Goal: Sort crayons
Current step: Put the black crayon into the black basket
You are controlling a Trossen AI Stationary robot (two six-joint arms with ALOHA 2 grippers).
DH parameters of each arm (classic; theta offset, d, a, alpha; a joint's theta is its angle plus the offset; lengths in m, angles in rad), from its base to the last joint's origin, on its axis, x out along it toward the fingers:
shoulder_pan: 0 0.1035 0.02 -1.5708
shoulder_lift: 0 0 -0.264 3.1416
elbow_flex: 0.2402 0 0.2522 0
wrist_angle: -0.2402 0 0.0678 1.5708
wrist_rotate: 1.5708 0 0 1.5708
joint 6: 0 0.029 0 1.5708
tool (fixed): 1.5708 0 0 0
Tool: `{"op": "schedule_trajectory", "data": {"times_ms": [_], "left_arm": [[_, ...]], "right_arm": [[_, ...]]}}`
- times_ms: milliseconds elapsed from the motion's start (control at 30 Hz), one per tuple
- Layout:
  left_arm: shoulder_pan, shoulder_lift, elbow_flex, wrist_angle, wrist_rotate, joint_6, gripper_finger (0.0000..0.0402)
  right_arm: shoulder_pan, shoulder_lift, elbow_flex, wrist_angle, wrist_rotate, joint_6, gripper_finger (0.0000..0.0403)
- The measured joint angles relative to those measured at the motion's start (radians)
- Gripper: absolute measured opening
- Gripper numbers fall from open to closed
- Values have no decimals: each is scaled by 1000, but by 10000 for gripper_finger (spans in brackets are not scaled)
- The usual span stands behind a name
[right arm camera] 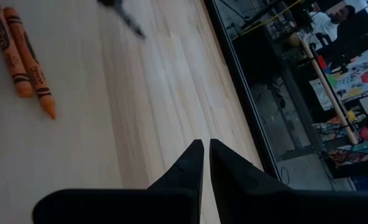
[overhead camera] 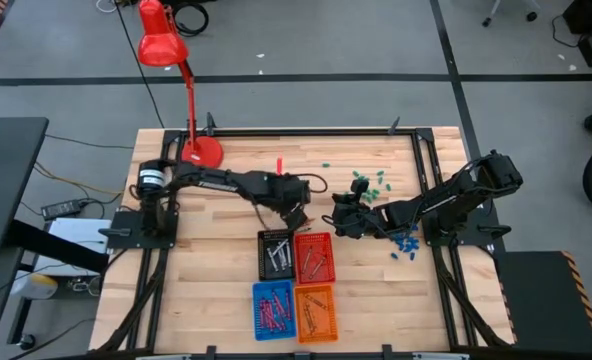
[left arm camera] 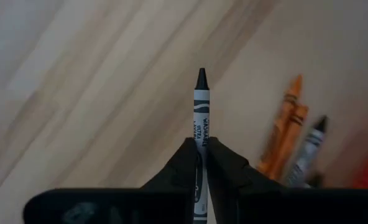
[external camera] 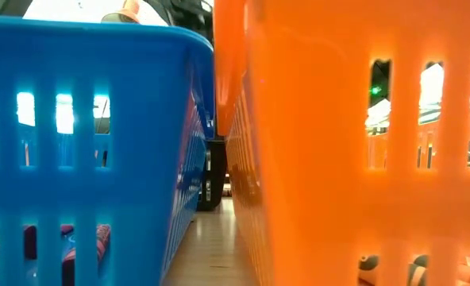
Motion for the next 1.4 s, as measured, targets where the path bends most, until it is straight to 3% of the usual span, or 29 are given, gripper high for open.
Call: {"op": "schedule_trajectory", "data": {"times_ms": [233,567,900,1200,1400], "left_arm": [[-134,-87,2,-90,-112,-253,31],[-316,-136,3,-185,-112,-583,31],[-451,-125,4,-178,-137,-885,31],[-484,-14,5,-173,-152,-984,38],[-470,11,4,-164,-155,-967,91]], "right_arm": [[0,0,0,-6,31,0,34],[1,0,0,-4,29,0,34],[5,0,0,-4,26,3,34],[26,0,0,13,23,0,34],[28,0,0,16,23,0,34]]}}
